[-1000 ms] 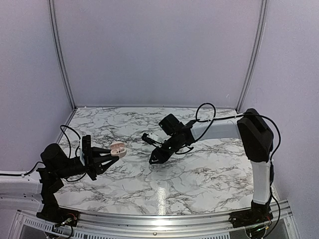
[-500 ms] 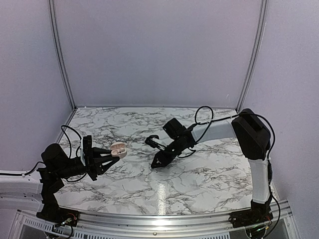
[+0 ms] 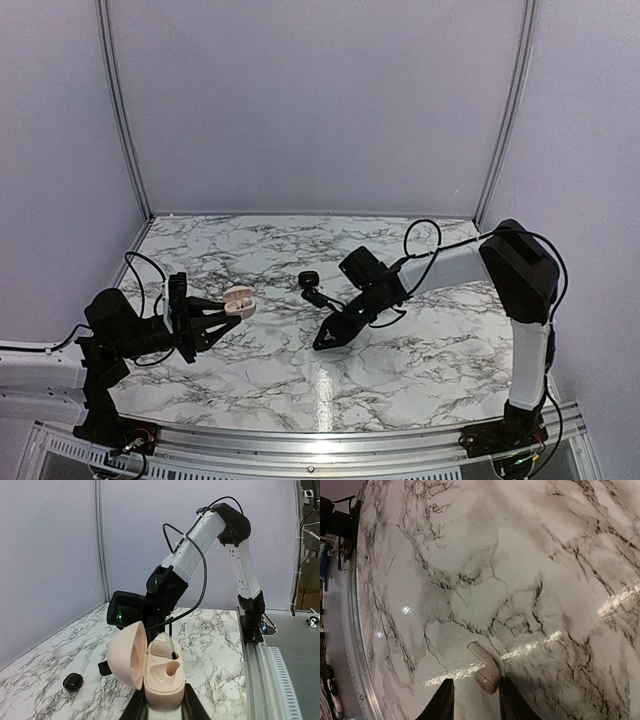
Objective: Insert the wireless bluetooth earbuds into the charging case
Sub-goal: Pick up the left earbud from the center of the board.
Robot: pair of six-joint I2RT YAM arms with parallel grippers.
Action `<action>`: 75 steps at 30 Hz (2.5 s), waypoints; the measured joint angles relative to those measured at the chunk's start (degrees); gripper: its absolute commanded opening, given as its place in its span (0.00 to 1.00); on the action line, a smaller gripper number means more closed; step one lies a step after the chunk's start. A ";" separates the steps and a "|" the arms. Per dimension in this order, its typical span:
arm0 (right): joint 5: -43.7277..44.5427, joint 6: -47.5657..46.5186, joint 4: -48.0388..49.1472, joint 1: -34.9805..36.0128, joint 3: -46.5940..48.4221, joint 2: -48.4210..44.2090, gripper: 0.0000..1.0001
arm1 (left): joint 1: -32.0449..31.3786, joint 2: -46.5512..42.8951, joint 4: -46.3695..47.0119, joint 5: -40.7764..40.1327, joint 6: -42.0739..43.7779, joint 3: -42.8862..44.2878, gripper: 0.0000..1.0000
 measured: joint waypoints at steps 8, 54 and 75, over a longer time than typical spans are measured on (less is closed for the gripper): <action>-1.03 -0.92 0.00 1.18 -0.24 -0.13 0.32 | 0.00 0.00 0.00 -0.11 0.00 0.00 0.00; 23.56 -9.77 37.35 9.46 -26.86 -18.10 0.42 | -0.07 -1.31 0.00 -1.97 0.02 0.00 0.00; 25.29 -12.55 47.10 11.41 -29.44 -12.31 0.41 | -0.07 -1.55 0.00 -2.03 0.02 0.00 0.00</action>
